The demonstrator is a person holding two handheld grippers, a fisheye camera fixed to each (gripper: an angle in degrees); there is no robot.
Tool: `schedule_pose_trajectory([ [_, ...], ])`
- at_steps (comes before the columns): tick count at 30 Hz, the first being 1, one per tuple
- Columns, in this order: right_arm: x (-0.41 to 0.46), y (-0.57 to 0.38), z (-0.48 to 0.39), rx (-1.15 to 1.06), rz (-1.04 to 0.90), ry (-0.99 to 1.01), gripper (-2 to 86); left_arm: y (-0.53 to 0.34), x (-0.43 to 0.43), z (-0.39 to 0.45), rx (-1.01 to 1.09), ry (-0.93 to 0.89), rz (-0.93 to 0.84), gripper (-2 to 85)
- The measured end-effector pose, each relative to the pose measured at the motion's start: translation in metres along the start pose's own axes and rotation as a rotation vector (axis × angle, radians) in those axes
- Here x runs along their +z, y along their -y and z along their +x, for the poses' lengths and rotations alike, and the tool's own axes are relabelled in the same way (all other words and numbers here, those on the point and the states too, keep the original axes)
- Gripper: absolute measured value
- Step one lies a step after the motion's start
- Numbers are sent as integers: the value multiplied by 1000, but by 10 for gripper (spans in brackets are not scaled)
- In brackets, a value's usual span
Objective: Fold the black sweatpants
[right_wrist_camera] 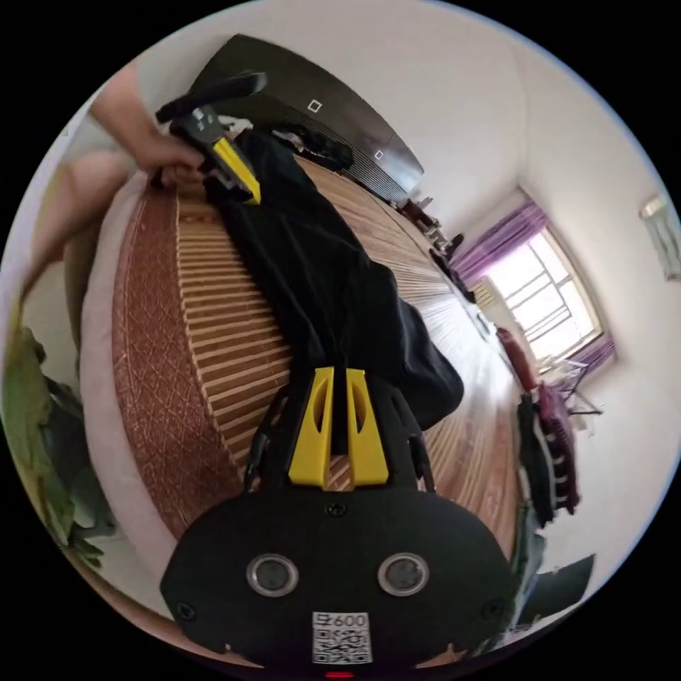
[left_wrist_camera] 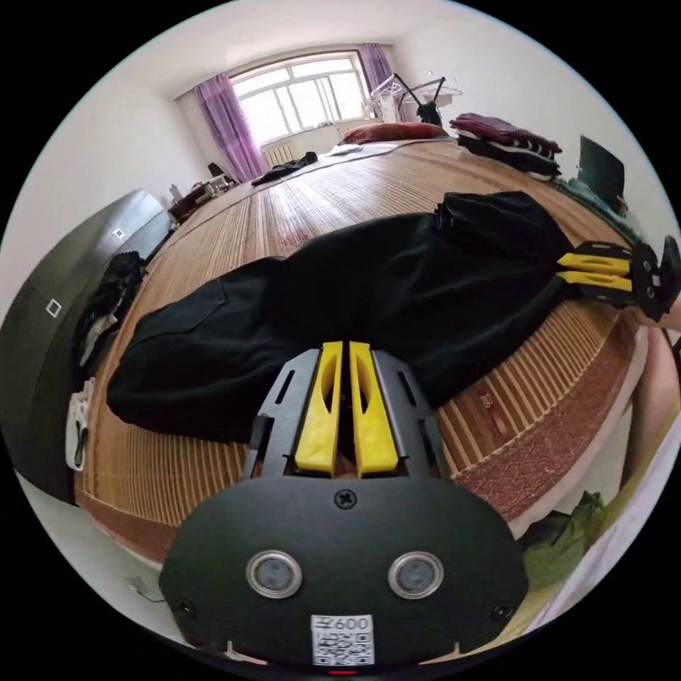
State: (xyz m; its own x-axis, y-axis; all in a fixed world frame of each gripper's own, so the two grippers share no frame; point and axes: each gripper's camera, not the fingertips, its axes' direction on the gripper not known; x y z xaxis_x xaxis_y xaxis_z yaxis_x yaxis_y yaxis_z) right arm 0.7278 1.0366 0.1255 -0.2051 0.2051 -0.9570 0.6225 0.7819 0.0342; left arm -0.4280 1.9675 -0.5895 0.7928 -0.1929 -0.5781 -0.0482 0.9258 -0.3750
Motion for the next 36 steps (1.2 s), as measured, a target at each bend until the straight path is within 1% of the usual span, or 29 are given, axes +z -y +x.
schedule_pose_trajectory([
  [1,-9,5,11,-7,4,10,-7,-11,9,-32,-17,-32,7,17],
  [2,-13,9,9,-28,6,-17,-7,-17,13,-47,5,-7,3,17],
  [3,-17,15,-4,-82,7,-109,-7,-21,14,-51,21,25,4,17],
  [4,-19,20,-19,-125,4,-217,-7,-28,17,-54,58,101,2,18],
  [5,-21,22,-25,-135,5,-268,-8,-34,21,-59,91,168,-1,18],
  [6,-28,25,-28,-150,0,-313,-8,-37,23,-64,102,192,-3,18],
  [9,-55,56,13,-21,-95,-258,-8,-43,32,-105,128,227,-31,19],
  [11,-72,66,46,63,-155,-201,-7,-50,34,-146,141,185,-45,21],
  [13,-109,64,98,205,-215,-109,-7,-54,33,-167,160,165,-87,23],
  [15,-136,47,136,270,-249,-61,-7,-53,30,-172,254,183,-169,24],
  [17,-163,19,174,310,-249,-38,-8,-59,29,-157,457,248,-241,25],
  [20,-197,-30,248,418,-234,27,-8,-80,27,-148,648,284,-210,25],
  [22,-213,-68,325,608,-237,112,-8,-83,23,-158,658,236,-172,24],
  [25,-225,-114,396,749,-210,204,-8,-79,25,-193,634,123,-105,22],
  [27,-228,-130,421,815,-184,240,-9,-72,33,-222,590,77,-80,21],
  [29,-231,-132,433,846,-172,245,-9,-63,45,-260,506,62,-36,18],
  [31,-238,-114,424,820,-164,167,-9,-59,54,-288,407,40,-14,15],
  [34,-245,-87,402,735,-169,62,-9,-59,54,-302,402,83,-12,12],
  [36,-247,-77,405,733,-174,56,-9,-62,51,-302,423,135,-1,11],
])
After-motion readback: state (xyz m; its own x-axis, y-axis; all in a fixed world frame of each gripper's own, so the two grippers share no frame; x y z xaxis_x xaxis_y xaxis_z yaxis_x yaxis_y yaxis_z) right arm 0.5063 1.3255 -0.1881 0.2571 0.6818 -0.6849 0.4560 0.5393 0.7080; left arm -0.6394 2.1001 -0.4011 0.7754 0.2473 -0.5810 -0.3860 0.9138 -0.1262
